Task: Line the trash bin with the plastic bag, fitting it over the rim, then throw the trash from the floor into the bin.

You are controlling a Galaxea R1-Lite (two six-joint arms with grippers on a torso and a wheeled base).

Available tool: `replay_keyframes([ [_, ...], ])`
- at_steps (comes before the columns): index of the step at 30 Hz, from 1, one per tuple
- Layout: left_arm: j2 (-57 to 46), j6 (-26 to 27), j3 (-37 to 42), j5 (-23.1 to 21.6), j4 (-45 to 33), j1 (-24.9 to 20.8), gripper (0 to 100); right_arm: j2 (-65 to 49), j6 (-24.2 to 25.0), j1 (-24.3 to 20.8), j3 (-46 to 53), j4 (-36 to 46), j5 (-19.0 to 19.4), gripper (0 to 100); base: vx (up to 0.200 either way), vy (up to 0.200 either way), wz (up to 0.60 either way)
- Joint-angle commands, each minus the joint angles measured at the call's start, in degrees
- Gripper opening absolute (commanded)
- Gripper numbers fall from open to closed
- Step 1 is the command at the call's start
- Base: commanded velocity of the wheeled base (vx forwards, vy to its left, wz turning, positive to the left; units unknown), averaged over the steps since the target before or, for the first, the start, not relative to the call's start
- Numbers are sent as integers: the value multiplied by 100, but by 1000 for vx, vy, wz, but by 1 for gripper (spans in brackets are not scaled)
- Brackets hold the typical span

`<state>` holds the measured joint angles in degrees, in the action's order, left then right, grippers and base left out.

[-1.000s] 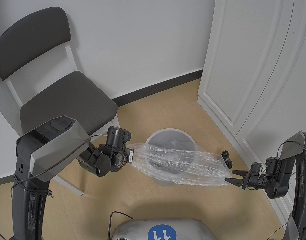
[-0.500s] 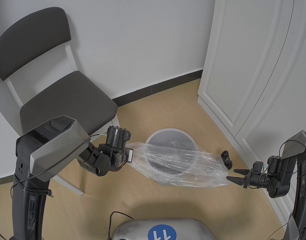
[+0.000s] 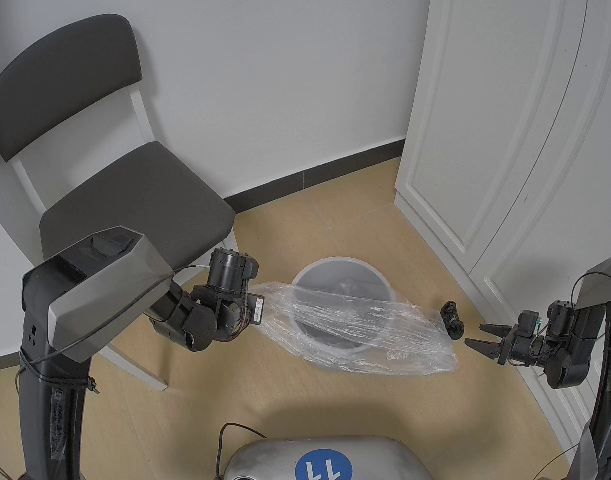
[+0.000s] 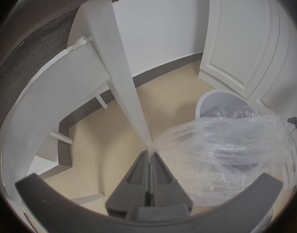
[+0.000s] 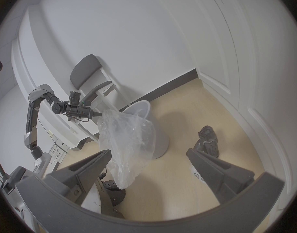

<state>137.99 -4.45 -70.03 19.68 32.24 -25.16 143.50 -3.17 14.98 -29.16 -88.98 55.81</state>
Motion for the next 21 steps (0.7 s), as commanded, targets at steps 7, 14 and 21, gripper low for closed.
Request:
replay_keyframes([
  [7,-123,-12,95,1,19,-41,0,-489,273,-487,-55,-102,-378,100,0,0,0],
  [14,-378,-3,385,-8,89,-191,0,-1236,809,-2043,-28,-102,-3155,100,0,0,0],
  [21,-404,-21,464,-52,124,-244,0,-1737,387,-2957,-55,-102,-4596,100,0,0,0],
])
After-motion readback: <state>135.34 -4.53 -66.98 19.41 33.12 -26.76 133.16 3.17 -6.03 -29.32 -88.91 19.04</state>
